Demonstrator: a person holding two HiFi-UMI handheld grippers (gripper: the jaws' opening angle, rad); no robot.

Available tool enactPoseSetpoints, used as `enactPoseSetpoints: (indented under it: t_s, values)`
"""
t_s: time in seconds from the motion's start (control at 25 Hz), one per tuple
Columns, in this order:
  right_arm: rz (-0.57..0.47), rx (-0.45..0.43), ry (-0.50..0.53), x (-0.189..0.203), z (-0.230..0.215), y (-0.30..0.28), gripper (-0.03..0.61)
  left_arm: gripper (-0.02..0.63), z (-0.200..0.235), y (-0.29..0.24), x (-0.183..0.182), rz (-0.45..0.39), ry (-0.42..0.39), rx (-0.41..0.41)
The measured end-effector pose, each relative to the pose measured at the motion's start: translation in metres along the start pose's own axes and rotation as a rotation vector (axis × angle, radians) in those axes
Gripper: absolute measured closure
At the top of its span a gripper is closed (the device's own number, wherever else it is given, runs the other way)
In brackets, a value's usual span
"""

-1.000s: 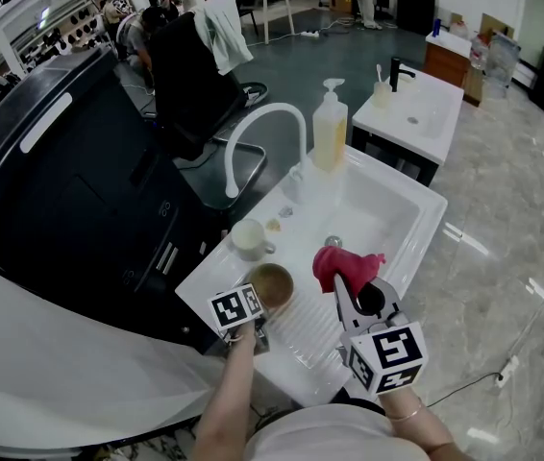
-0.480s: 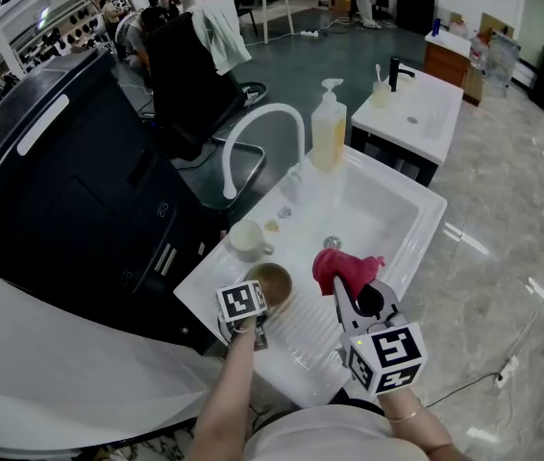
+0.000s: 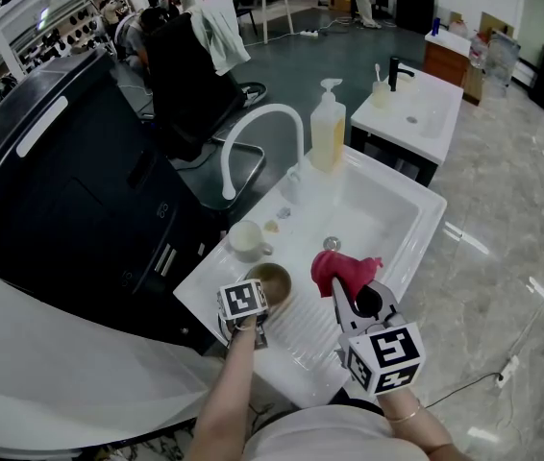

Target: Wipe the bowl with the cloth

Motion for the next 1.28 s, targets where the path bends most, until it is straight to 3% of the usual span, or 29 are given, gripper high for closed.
enactPoseSetpoints:
  t_s: [0.2,0.48,1.28]
  values:
    - [0.002,-0.002,-0.004,0.001,-0.002,0.001,0.543,0.577,-0.005,-0.001,0.002,0.008,0.026,0.046]
    - [0.002,-0.006,-0.012,0.000,-0.002,0.001,0.543,0.520,0.002,0.005,0.000,-0.013,0.029,0.018]
    - [-0.003,-0.030,-0.011,-0.001,0.002,0.004,0.543,0.529,0.011,0.097,-0.032,-0.399,-0.015,0.018]
Point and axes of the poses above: the fingertips, and each gripper's own axes: y backward along the fingers, z to its left, x out of its underside, the point moved 9 cm from there along y, backward along the fingers, and after that the axes turned 10 degrees about -y, right-handed, at the moved point
